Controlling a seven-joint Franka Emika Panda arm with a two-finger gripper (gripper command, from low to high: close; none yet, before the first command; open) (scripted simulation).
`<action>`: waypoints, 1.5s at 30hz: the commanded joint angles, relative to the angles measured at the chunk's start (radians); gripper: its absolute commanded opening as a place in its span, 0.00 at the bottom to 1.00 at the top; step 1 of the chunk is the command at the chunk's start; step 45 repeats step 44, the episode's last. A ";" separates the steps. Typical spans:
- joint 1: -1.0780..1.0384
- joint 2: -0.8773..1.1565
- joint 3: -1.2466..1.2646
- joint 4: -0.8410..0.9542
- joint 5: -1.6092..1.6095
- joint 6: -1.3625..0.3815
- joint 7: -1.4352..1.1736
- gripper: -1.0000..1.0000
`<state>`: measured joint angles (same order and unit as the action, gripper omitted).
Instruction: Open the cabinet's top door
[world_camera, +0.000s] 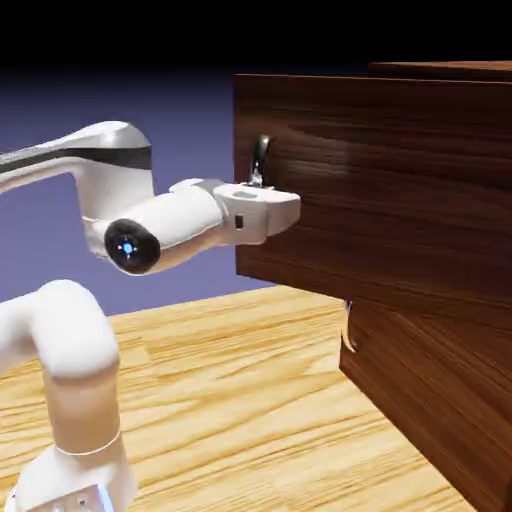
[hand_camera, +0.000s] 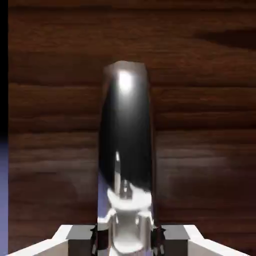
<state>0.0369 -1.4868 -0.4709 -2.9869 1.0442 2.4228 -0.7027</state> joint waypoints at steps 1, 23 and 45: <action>-0.020 -0.006 -0.031 0.006 -0.041 -0.043 0.008 0.00; 0.173 0.119 -0.664 0.613 -0.574 -0.932 0.060 0.00; 0.741 0.109 -0.871 1.374 -0.671 -1.499 0.189 0.00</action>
